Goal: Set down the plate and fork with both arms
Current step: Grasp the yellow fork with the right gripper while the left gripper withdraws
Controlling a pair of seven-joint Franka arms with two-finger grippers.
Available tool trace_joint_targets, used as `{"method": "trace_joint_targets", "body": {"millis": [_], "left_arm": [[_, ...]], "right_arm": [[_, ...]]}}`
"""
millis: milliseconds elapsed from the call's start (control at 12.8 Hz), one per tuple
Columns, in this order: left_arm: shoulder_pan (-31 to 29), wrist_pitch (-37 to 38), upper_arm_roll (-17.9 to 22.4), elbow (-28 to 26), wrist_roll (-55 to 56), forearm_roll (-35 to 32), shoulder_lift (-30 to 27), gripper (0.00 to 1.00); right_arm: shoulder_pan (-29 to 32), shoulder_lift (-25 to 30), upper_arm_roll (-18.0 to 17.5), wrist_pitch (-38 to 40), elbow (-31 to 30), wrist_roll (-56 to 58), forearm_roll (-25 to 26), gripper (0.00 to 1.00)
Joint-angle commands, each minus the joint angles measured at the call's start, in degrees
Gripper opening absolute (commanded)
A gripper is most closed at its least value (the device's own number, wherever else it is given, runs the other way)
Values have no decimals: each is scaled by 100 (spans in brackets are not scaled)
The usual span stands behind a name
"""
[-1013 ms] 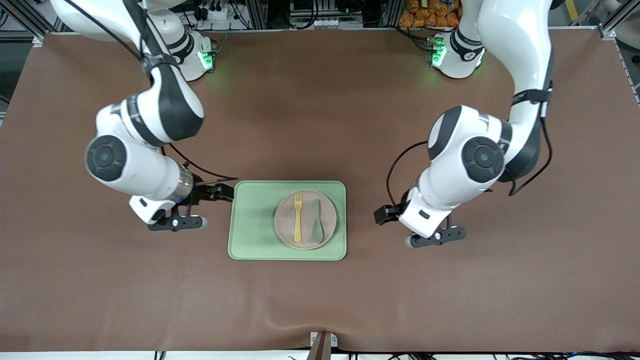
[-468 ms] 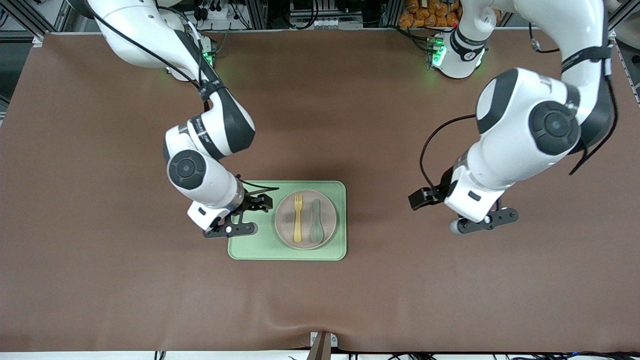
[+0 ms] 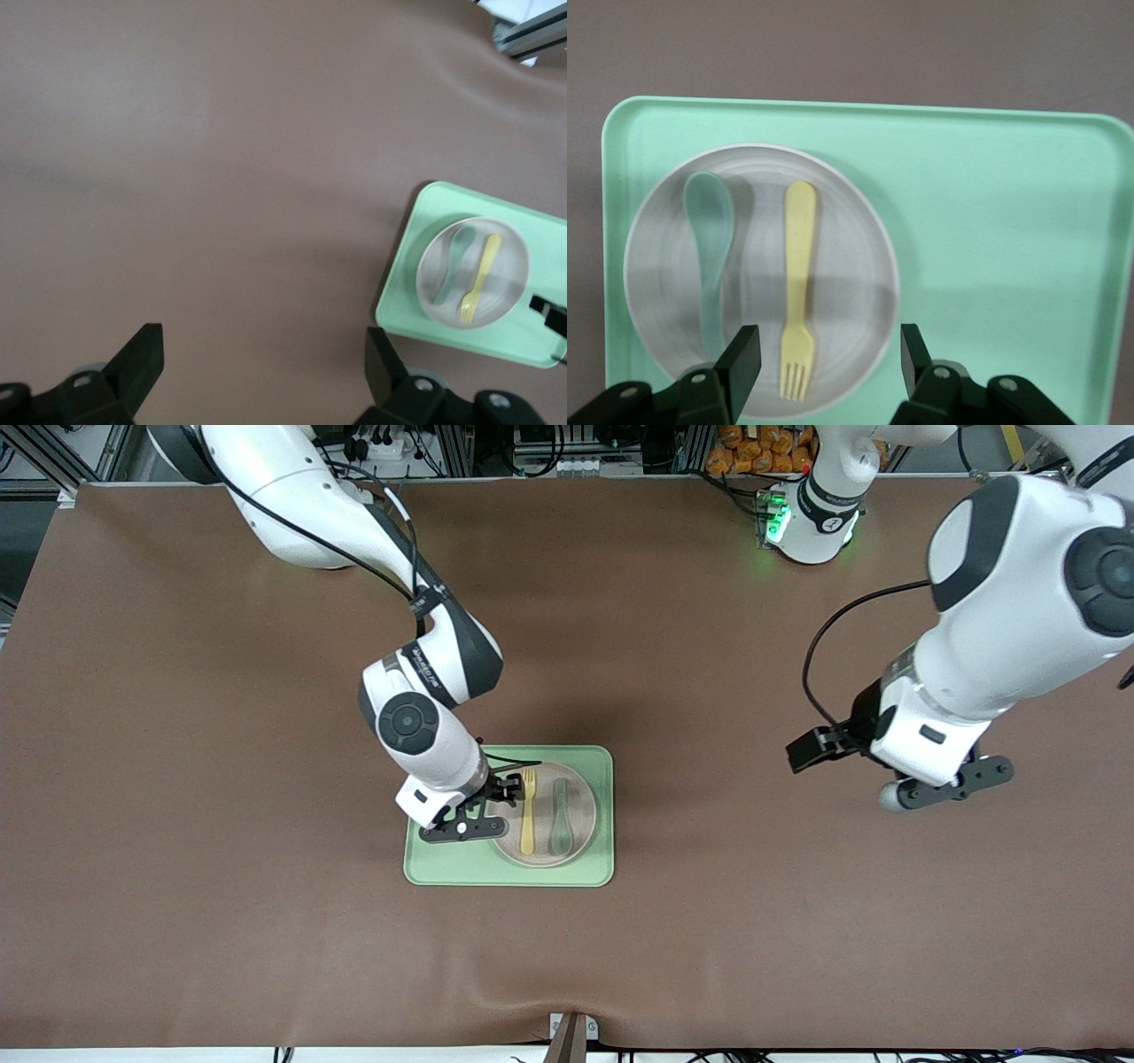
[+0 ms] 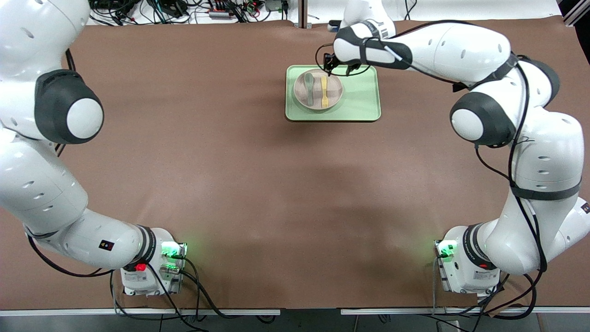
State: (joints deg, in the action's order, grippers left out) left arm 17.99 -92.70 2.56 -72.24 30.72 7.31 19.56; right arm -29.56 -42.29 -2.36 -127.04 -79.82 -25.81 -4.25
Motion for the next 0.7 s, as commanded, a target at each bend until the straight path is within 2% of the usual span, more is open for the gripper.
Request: {"method": "trace_joint_targets", "body": {"millis": [0, 623], "left_arm": [[-41, 401, -27, -158, -162, -316, -330, 100], [-462, 964, -63, -343, -1014, -484, -1007, 100]], "right_arm": [[-163, -498, 60, 66, 660, -231, 169, 61], [-410, -815, 60, -136, 617, -450, 424, 54]]}}
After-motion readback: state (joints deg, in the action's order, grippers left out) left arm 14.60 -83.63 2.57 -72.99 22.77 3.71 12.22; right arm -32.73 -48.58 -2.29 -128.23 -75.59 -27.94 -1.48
